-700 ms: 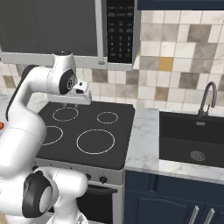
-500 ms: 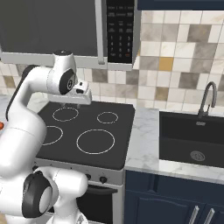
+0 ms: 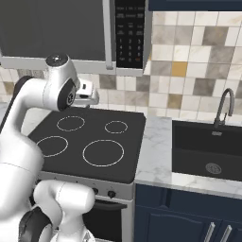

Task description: Pick the squash from the counter and place it in the microwave. Then turn on the microwave.

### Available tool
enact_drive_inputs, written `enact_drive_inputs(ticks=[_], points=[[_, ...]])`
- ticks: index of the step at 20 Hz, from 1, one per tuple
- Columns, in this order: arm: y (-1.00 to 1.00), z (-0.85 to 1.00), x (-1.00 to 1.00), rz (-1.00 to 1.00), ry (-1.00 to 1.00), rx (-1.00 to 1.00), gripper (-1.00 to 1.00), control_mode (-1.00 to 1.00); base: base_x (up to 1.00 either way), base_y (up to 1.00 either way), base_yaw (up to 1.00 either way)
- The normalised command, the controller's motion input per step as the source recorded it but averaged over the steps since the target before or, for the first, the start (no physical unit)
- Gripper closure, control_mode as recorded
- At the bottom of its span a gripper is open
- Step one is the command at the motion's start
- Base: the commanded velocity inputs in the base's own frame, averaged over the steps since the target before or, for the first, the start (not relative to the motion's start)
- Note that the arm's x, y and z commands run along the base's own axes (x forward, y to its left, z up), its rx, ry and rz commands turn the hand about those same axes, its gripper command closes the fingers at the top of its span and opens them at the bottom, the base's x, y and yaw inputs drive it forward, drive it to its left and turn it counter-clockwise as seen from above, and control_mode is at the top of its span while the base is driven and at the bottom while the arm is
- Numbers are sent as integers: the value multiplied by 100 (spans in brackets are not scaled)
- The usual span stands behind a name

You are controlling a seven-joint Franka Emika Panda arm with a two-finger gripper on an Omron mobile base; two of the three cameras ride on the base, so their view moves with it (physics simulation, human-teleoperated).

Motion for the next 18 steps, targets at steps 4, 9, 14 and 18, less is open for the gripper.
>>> enact_drive_inputs(ticks=[4, 9, 14, 18], points=[[-4, 34, -15, 0, -44, 0, -100, -100, 0, 0, 0], [0, 42, -4, 0, -42, -1, -100, -100, 0, 0, 0], [-9, 56, -11, 0, -42, 0, -100, -100, 0, 0, 0], [-15, 63, -17, 0, -42, 0, -100, -100, 0, 0, 0]])
